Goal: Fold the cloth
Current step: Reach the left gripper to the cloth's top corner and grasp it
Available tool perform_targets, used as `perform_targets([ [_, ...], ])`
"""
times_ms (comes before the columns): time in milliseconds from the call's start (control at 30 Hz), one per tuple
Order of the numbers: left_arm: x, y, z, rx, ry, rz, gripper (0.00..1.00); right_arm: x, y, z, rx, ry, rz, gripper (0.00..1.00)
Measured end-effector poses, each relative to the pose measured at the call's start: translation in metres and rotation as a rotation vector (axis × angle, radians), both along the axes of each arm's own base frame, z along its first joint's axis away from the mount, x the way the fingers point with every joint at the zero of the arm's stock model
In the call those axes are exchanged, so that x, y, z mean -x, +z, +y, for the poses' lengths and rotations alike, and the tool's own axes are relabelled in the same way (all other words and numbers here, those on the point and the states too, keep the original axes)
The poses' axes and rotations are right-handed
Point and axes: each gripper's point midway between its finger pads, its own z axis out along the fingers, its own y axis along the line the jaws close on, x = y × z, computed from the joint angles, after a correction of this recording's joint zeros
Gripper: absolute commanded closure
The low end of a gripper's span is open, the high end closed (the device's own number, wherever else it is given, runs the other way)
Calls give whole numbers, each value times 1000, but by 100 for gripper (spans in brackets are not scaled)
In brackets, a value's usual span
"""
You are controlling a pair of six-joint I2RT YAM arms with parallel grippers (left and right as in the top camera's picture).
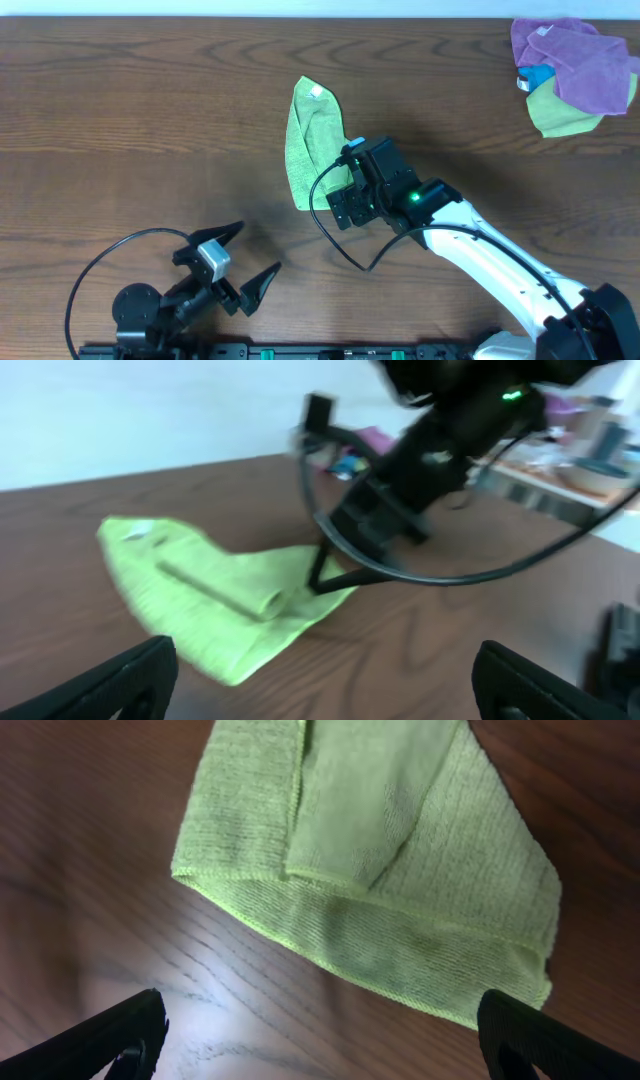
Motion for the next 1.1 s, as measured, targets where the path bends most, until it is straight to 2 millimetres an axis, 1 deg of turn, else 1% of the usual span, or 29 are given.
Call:
perform_targets([
  [67, 3, 2, -3, 4, -26, -6, 5, 1, -1, -5, 11, -12, 10, 1],
  [133, 6, 2, -5, 9, -47, -2, 5, -1, 1, -15, 18, -37, 15, 1],
  [200, 10, 3, -8, 13, -73, -5, 5, -7, 10, -27, 8, -75, -2, 1],
  [300, 15, 8, -11, 21, -110, -26, 5, -24, 40, -48, -38, -148, -72, 1],
  [333, 16, 11, -12, 26, -118, -39, 5, -28, 52, -58, -54, -173, -89, 1],
  [400, 17, 21, -13, 34, -128, -84, 5, -27, 66, -77, -66, -209, -99, 1],
  [467, 16, 25, -13, 45, -125, -88, 5, -22, 70, -88, -63, -228, -88, 1],
  [500, 15, 24, -12, 49, -117, -78, 5, -19, 71, -91, -63, -232, -84, 1],
  [600, 11, 18, -11, 61, -100, -40, 5, -13, 72, -91, -76, -228, -91, 1],
  [633, 9, 13, -10, 66, -96, -18, 5, -8, 71, -92, -79, -231, -96, 1],
  [700, 0, -7, -10, 81, -81, 64, 5, 5, 70, -99, -83, -253, -114, 1],
  [733, -4, -14, -9, 89, -76, 91, 5, 11, 70, -102, -89, -259, -124, 1],
  [800, -10, -21, -9, 97, -70, 119, 5, 23, 70, -106, -105, -267, -149, 1],
  [967, -26, -23, -12, 119, -62, 159, 5, 42, 78, -109, -158, -271, -184, 1],
  [1067, -34, -19, -24, 139, -99, 159, 5, 48, 81, -108, -176, -270, -181, 1],
  [1100, -37, -21, -32, 144, -125, 175, 5, 49, 80, -108, -178, -269, -176, 1],
])
